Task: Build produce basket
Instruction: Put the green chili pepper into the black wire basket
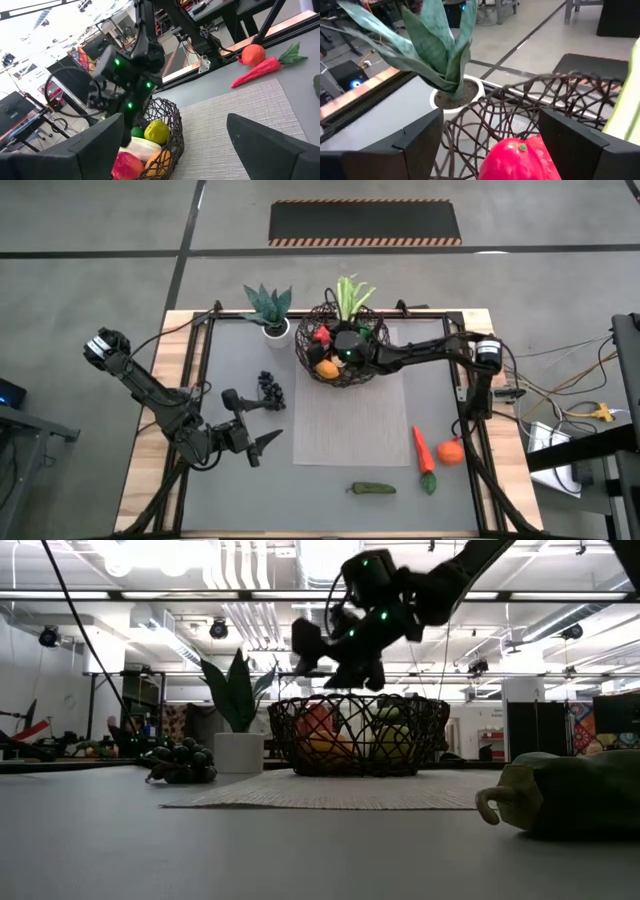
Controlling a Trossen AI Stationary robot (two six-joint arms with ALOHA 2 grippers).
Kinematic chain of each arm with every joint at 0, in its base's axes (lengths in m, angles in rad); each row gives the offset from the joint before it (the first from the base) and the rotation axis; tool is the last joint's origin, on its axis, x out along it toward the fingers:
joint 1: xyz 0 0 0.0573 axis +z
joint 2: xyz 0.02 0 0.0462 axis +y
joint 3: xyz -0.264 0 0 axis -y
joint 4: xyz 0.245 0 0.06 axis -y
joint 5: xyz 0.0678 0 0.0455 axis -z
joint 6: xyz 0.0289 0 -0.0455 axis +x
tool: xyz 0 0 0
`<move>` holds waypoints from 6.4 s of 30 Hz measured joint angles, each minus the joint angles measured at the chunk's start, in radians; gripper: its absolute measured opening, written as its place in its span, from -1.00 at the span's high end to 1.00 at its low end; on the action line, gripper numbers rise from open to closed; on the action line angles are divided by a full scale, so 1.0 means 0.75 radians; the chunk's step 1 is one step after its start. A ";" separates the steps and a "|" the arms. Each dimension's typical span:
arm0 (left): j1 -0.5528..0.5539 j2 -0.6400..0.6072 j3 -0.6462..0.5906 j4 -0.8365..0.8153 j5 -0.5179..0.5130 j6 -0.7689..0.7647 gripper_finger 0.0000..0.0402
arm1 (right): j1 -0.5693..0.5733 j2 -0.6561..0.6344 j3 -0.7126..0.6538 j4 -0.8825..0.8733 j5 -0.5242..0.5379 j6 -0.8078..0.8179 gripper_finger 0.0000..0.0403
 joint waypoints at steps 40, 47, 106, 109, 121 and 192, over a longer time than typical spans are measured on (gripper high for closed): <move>0.000 0.001 -0.002 0.008 0.000 -0.078 -0.67 | 0.958 -0.541 -0.001 -1.208 -0.494 0.409 -0.49; 0.001 0.026 -0.002 0.006 0.065 -0.147 -0.67 | 1.112 -0.381 -0.001 -1.311 -0.516 0.410 -0.49; 0.017 0.592 0.035 0.816 0.341 -0.094 -0.67 | 1.218 0.054 -0.002 -1.046 -0.442 0.126 0.67; 0.017 0.592 0.032 0.815 0.341 -0.075 -0.67 | 1.210 0.041 -0.003 -1.055 -0.444 0.096 0.67; 0.032 0.591 0.027 0.815 0.341 -0.111 -0.67 | 1.168 -0.138 0.017 -1.038 -0.286 -0.190 0.67; 0.038 0.344 -0.181 0.816 0.314 0.103 -0.67 | 0.595 -0.386 -0.569 0.887 0.223 -0.536 0.67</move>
